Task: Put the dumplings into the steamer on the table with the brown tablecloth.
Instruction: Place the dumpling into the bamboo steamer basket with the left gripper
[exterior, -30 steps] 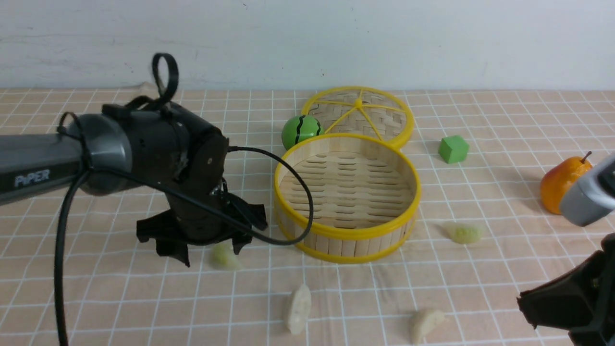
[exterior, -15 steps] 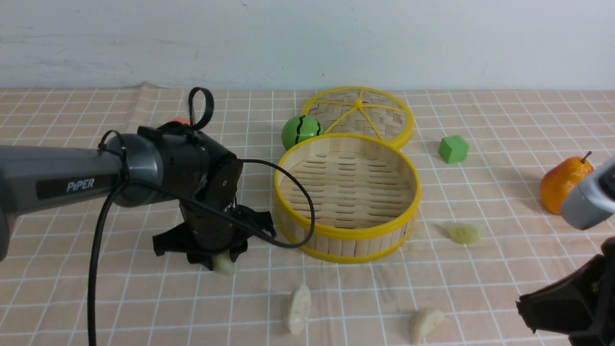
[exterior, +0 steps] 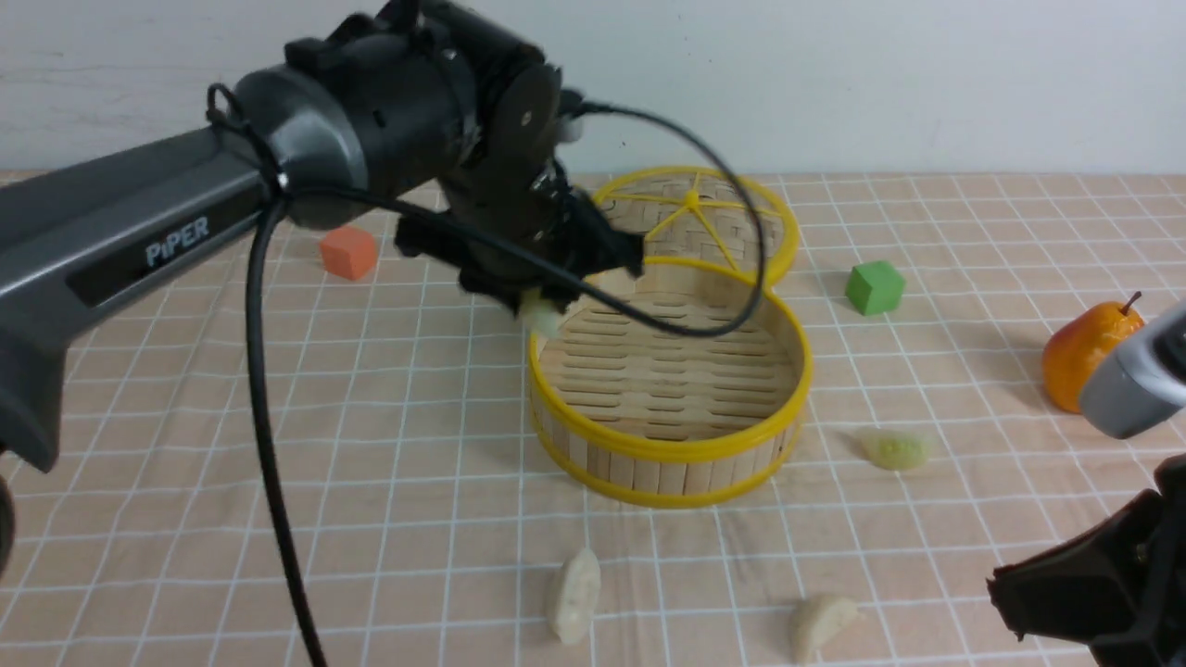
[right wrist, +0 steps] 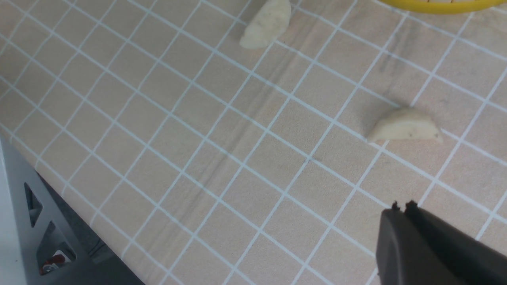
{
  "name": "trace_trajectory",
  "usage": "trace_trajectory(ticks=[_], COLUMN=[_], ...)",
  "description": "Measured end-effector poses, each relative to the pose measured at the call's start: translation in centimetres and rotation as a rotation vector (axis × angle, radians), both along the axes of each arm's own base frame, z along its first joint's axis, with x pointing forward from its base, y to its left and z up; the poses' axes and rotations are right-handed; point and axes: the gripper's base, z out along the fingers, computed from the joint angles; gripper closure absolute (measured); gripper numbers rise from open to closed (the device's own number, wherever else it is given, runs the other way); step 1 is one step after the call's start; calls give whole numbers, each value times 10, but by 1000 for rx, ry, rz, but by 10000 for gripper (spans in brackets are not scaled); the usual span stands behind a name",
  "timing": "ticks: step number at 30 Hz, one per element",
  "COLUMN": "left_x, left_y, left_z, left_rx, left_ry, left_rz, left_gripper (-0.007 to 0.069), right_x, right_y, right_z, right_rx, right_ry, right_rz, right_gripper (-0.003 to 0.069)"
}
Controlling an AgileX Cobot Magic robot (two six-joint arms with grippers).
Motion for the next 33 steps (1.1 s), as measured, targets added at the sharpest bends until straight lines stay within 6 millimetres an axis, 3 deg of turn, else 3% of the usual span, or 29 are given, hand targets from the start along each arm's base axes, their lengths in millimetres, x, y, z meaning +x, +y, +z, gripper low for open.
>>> trace_trajectory(ticks=[2,5,7,8,11,15,19,23,29,30,33], left_x=[4,17,32,33,53,63,66,67,64,61,51], left_y=[-27,-50,-62,-62,-74,-80,-82,-82,-79,-75,-66], left_z=[16,12,-10,-8,-49,-88,-106,-105,-84,-67,-27], left_rx=[-71,-130,-135,-139,-111,-72,-54,-43,-42,-55,-90], left_ry=[-70,-102,-91,-98,-65,-23,-1,-20,-37,-43,-70], left_rz=[-59,-88,-89,-89,-85,-83,-85,-90,-85,-79,-75], left_gripper=[377,377,378,378,379,379,379,375,199,149,102], right_x=[0,-1,-3,-3,-5,-5,-5,-5,-4,-4,-4], right_y=[0,0,0,0,0,0,0,0,0,0,0], right_z=[0,0,1,1,3,3,3,3,4,4,4], right_rx=[6,6,10,10,11,11,14,14,13,13,13], right_ry=[3,6,6,5,1,-3,-8,-10,-15,-15,-15], right_rz=[0,3,6,6,9,8,4,4,4,4,4], right_gripper=[647,647,647,647,647,645,645,641,634,630,627])
